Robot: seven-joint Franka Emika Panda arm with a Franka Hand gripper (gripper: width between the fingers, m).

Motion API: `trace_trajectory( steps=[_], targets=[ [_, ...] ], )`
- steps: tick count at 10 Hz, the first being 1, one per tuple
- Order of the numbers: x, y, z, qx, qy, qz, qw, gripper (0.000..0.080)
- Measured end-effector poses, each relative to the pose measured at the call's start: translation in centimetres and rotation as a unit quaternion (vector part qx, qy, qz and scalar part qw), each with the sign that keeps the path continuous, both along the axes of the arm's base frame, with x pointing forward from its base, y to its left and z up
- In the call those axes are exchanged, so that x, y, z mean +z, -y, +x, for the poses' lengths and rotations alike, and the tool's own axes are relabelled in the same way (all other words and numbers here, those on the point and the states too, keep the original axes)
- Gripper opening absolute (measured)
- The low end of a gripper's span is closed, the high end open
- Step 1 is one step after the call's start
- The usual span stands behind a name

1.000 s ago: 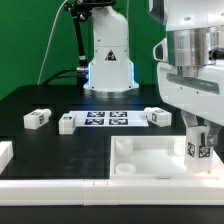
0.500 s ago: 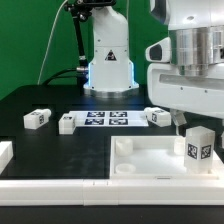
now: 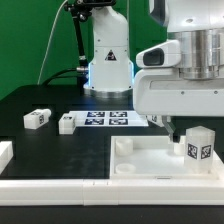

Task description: Assemble one leg

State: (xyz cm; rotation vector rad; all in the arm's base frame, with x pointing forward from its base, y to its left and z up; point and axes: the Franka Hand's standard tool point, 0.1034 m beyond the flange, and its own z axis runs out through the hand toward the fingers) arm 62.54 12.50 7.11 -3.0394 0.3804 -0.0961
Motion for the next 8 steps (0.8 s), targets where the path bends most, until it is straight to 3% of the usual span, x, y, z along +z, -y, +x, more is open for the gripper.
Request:
trace_trajectory(
  steps=[3,5,7,8],
  targets=[
    [0.0,0.07,-0.01,0.119,0.007,-0.026,0.993,0.0649],
    [-0.1,0.97,0.04,0.179,0.008,-0.032,0.983,0.0649],
    [-0.1,0.84,0.03,0.175,0.008,-0.032,0.984,0.0383],
    [-0.1,0.87,0.03,0.175,0.008,-0.032,0.984,0.0292]
  ],
)
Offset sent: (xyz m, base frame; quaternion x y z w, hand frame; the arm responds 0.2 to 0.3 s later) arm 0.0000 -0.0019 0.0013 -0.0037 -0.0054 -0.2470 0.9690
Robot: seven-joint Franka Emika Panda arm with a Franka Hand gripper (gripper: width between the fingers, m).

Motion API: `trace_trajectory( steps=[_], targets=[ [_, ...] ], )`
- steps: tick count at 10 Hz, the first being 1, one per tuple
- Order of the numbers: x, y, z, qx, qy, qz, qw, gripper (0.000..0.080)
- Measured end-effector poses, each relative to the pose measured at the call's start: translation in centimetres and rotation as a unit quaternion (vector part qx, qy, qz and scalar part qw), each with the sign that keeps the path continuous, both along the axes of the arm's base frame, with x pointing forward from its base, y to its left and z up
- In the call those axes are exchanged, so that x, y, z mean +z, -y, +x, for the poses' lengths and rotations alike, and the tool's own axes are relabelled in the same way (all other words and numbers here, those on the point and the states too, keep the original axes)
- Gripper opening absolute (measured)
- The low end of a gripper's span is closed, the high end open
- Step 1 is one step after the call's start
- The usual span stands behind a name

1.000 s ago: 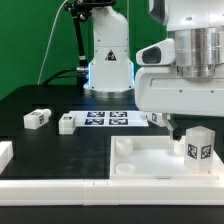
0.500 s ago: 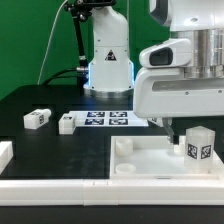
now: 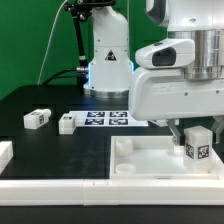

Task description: Assemble one leg

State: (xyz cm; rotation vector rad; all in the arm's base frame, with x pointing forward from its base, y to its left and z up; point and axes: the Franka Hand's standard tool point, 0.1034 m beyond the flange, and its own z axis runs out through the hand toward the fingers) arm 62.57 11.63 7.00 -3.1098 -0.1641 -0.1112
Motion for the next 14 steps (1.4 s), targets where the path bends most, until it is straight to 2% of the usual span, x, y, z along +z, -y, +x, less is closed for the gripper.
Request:
trace_trajectory(
  steps=[3,5,7,11,13,14],
  targets=[
    [0.0,-0.03,-0.01,-0.027,-0.001,0.003,1.0,0.0292],
    [-0.12,-0.38,-0.21,-0.163,-0.008,0.017,0.986,0.0292],
    [-0.18,-0.59,-0.33,-0.267,-0.011,0.023,0.963,0.0292],
    [-0.17,-0.88,-0.43,-0.476,-0.021,0.041,0.878,0.0292],
    [-0.18,-0.92,-0.42,-0.575,-0.03,0.054,0.816,0.0292],
    [-0.18,-0.91,-0.41,-0.598,-0.033,0.057,0.798,0.0292]
  ],
)
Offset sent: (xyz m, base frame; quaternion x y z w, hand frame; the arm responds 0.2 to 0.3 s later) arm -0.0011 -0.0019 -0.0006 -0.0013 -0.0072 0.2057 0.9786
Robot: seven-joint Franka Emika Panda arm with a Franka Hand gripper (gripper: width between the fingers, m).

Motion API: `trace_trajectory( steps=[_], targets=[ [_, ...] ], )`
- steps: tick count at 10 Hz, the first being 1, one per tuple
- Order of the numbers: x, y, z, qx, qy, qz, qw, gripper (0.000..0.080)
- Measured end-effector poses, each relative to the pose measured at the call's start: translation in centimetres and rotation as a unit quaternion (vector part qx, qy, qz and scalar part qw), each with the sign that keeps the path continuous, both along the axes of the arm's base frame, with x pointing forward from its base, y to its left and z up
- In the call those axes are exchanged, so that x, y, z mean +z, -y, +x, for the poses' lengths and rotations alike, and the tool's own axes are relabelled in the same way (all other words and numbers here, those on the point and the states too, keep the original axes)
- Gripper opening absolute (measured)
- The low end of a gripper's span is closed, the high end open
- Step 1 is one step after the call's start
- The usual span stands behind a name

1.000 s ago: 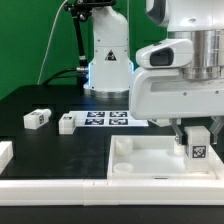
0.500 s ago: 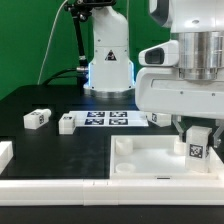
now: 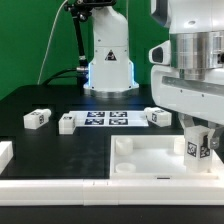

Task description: Assemble one leg

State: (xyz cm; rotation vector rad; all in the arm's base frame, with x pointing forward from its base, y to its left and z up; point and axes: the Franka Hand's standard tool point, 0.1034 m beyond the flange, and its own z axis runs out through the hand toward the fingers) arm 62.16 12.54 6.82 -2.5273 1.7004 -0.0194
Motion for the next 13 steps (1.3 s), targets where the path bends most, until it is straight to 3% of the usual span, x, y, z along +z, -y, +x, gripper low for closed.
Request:
trace_trajectory(
  steps=[2,4,5,6,9,13],
  targets=[
    [-0.01,0.04,0.05,-0.072,-0.005,0.009,0.997,0.0292],
    [-0.01,0.02,0.04,-0.049,-0.003,0.007,0.999,0.0293],
    [-0.01,0.0,0.04,-0.044,-0.002,0.007,0.999,0.0485],
    [0.0,0.0,0.05,-0.006,0.001,0.004,1.0,0.061],
    [-0.01,-0.57,-0.08,0.144,0.012,-0.005,0.99,0.0648],
    [-0.23,-0.28,0.0,0.401,0.028,-0.026,0.915,0.0649]
  ],
)
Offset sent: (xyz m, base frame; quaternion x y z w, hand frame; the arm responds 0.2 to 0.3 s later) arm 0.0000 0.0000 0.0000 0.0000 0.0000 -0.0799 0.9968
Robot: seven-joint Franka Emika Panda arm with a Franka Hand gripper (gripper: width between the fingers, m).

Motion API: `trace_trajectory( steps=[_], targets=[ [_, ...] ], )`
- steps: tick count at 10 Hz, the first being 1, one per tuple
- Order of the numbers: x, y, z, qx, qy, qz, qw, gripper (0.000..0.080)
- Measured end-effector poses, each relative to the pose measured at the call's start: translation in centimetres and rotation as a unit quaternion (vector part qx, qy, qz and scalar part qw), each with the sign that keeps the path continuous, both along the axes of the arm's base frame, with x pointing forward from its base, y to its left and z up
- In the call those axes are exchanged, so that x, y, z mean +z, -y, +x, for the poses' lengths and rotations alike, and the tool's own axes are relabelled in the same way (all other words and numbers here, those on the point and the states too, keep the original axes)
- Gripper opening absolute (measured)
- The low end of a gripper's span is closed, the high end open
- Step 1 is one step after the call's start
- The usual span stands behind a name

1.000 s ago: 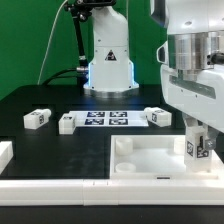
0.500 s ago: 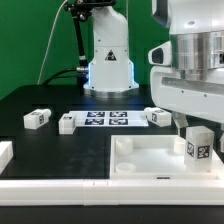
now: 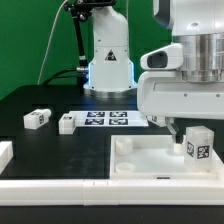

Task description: Assemble one leg

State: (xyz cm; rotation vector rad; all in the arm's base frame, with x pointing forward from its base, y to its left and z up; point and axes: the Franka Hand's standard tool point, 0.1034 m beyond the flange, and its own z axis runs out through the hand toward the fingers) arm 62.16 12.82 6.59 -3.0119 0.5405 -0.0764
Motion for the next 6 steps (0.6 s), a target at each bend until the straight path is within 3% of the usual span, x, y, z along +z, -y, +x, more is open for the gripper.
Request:
trace_trajectory(
  steps=[4,6],
  targets=[
    [0.04,0.49,0.13,0.215,0.013,-0.03,0.976,0.0649],
    [0.04,0.64,0.16,0.245,0.014,-0.033,0.969,0.0649]
  ],
)
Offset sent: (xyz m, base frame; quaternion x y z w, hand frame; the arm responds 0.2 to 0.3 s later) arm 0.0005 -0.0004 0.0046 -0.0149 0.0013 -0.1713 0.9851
